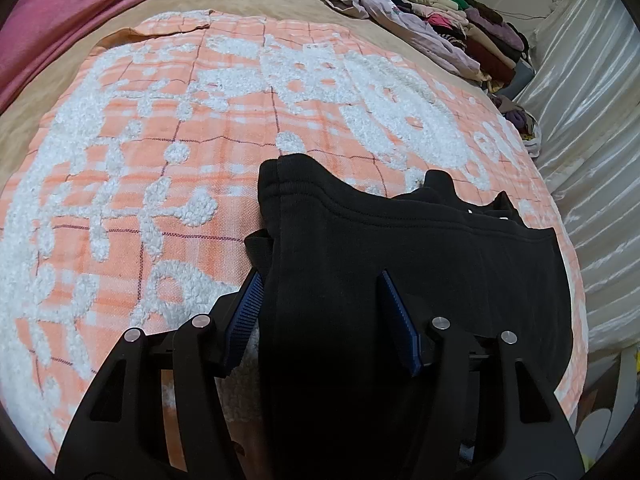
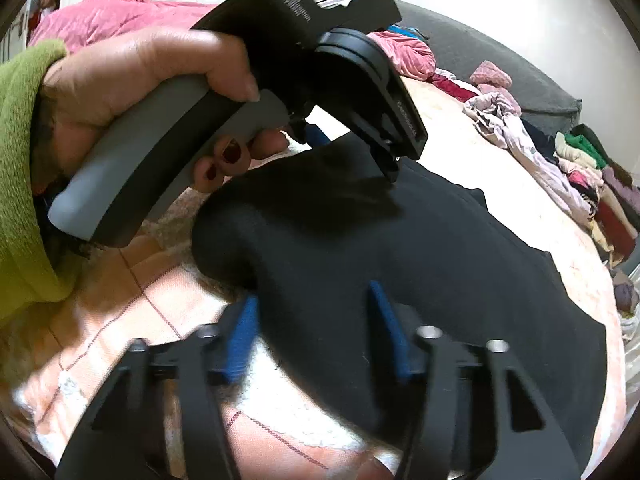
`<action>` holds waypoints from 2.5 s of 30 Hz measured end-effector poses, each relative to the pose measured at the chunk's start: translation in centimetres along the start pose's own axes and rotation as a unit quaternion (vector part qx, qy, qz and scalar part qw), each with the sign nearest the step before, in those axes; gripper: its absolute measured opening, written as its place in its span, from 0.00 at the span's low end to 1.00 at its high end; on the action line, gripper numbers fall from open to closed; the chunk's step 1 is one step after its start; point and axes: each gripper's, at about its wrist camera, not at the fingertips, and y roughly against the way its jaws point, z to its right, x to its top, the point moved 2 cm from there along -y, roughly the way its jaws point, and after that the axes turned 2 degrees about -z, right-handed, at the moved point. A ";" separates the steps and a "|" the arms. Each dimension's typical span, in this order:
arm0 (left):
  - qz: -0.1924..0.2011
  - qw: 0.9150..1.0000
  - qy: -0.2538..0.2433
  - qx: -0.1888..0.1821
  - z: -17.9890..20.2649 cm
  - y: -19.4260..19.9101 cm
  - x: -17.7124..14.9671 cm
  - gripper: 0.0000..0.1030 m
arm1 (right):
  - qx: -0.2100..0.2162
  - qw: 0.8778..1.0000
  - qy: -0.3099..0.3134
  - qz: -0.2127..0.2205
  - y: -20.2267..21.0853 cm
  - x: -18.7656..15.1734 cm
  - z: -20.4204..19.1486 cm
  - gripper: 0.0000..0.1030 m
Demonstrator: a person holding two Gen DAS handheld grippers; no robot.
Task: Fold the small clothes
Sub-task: 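Close both tools on the edge of the folded black shirt, then lift the held shirt edge and fold it over onto the shirt with both tools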
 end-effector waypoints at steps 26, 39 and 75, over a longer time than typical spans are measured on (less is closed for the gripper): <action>-0.024 1.000 0.019 -0.002 1.4 1.0 -1.0 0.25 | 0.071 0.994 -0.070 0.052 3.3 0.4 2.1 0.12; -0.004 1.000 -0.006 0.027 4.2 2.7 -0.9 0.10 | 0.081 0.989 -0.098 0.080 5.3 -0.1 3.3 0.11; 0.007 0.997 -0.083 -0.010 24.7 1.8 -0.1 0.10 | 0.034 0.938 -0.293 0.180 16.4 -9.3 13.2 0.07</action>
